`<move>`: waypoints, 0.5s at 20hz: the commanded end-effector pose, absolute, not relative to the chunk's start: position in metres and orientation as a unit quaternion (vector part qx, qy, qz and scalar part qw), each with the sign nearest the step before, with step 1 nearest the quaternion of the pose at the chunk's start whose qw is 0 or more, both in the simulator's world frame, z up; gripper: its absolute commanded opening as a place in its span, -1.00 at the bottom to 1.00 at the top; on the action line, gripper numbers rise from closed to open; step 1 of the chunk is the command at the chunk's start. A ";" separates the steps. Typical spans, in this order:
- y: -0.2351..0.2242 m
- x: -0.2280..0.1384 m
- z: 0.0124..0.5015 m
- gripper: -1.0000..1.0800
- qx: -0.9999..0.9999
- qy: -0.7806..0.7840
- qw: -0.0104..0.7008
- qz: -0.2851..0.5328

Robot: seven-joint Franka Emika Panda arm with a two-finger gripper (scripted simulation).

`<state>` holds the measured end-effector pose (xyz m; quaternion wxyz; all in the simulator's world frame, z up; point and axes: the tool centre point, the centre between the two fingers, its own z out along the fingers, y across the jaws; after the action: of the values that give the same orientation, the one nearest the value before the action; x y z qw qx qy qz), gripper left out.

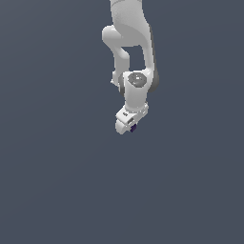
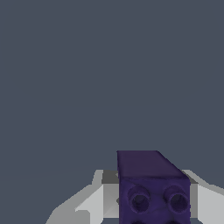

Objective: Pick up the object and move it to a goal position.

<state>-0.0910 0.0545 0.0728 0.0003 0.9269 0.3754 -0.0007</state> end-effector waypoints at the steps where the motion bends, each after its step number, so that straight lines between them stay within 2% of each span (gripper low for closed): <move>1: 0.041 -0.095 0.091 -1.00 0.927 0.375 0.001 0.000; 10: -0.019 -0.111 0.171 -1.00 0.927 0.376 -0.001 0.000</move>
<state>-0.1080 -0.0083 0.1565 -0.0001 0.9269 0.3754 -0.0001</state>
